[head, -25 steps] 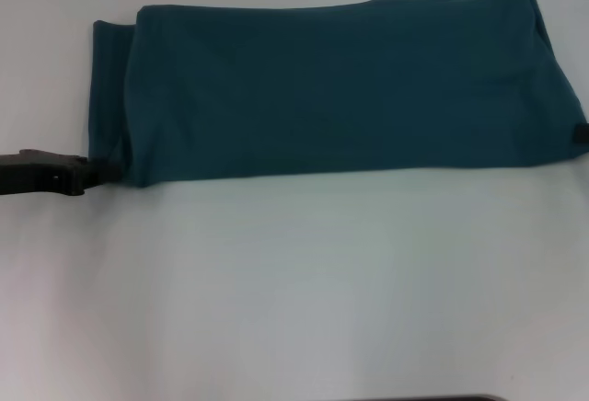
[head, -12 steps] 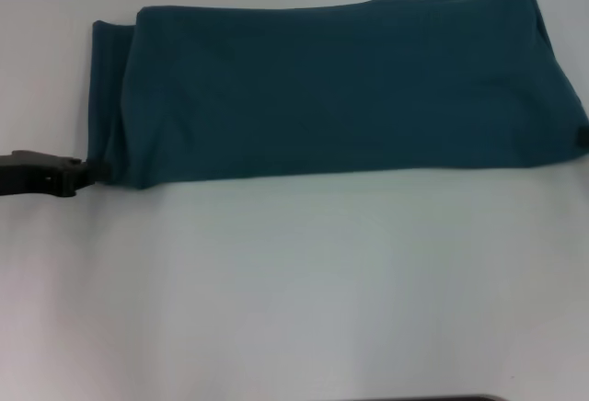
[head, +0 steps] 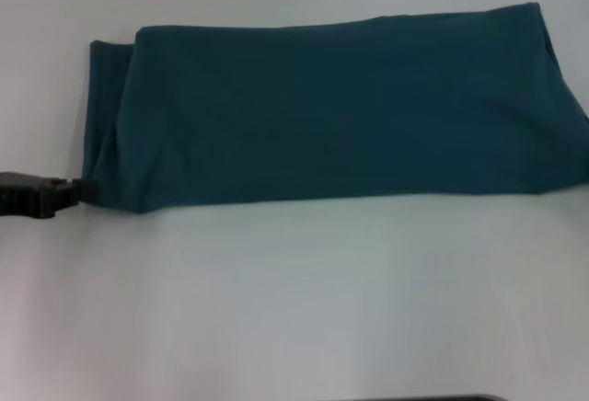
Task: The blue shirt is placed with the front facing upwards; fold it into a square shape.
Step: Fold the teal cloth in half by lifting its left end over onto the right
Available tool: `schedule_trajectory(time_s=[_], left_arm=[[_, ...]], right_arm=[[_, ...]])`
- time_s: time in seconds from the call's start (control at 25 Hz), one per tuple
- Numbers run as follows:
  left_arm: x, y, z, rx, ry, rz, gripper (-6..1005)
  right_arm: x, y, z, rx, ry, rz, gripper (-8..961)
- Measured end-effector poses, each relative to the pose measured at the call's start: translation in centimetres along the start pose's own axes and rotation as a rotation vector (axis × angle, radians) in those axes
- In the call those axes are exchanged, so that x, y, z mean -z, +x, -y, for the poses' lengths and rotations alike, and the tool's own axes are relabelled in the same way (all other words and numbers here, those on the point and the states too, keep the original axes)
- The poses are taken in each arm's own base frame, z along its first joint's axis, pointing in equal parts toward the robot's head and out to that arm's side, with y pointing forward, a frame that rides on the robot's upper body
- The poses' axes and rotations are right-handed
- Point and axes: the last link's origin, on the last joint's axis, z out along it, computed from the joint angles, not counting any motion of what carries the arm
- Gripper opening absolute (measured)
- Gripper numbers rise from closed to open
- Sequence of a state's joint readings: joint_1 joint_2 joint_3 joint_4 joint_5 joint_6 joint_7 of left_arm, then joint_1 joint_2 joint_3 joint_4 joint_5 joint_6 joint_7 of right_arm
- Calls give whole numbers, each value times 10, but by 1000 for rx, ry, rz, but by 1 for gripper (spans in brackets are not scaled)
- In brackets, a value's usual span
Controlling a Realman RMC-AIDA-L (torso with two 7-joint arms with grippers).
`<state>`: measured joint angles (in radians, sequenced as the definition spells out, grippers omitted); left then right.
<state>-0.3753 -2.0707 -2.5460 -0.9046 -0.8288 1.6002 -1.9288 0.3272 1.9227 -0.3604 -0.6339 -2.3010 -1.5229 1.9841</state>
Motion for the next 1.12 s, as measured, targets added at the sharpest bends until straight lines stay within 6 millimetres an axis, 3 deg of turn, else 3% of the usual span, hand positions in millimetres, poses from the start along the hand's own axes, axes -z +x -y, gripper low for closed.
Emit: schedule_trajectory(time_s=[0.56, 1.12], left_arm=[[33, -40, -12, 54, -135, 72, 0], [50, -77, -11, 137, -126, 76, 0]], right_arm=[[51, 53, 4, -73, -59, 6, 3], [56, 76, 7, -98, -44, -18, 4]])
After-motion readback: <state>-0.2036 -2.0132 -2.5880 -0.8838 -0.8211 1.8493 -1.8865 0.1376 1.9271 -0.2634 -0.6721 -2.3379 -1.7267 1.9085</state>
